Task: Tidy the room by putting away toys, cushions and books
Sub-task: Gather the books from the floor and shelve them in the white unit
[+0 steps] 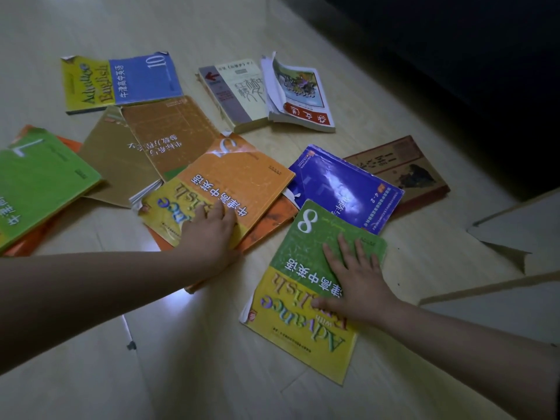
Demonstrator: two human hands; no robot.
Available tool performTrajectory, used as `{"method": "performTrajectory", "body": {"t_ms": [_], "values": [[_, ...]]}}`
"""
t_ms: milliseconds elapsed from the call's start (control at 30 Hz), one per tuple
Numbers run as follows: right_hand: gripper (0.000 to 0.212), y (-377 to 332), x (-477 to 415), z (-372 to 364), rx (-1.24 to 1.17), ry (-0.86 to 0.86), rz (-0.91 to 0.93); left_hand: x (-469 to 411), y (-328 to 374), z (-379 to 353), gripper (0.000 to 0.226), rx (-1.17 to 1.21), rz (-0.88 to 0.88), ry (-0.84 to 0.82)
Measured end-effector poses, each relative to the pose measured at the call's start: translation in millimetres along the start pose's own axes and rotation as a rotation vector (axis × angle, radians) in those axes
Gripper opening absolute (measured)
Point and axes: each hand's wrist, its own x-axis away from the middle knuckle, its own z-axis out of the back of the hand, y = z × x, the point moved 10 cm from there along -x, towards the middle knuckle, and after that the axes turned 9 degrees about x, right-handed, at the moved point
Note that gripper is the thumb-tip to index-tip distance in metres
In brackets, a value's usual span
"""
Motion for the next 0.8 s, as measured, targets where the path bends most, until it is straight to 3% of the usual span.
{"method": "performTrajectory", "body": {"t_ms": [300,433,533,700,800], "values": [[0.118,-36.3,31.0,-11.3,-0.005,0.005,0.024,21.0,11.4,-0.6,0.068,-0.023,-0.083,-0.004],[0.072,-25.4,27.7,23.8,-0.114,0.174,0.051,33.6,23.2,21.1,0.037,0.032,-0.234,0.033],[0.035,-3.6,14.3,49.5,-0.453,0.24,-0.013,41.2,26.8,42.7,0.046,0.162,-0.283,0.079],[0.033,-9.4,-3.7,41.5,-1.351,-0.037,-0.219,69.3,60.3,39.5,0.044,0.255,-0.405,0.097],[0.033,-19.5,-5.1,37.8,-1.699,-0.125,-0.305,92.8,85.9,19.8,0.041,0.265,-0.509,0.021]]}}
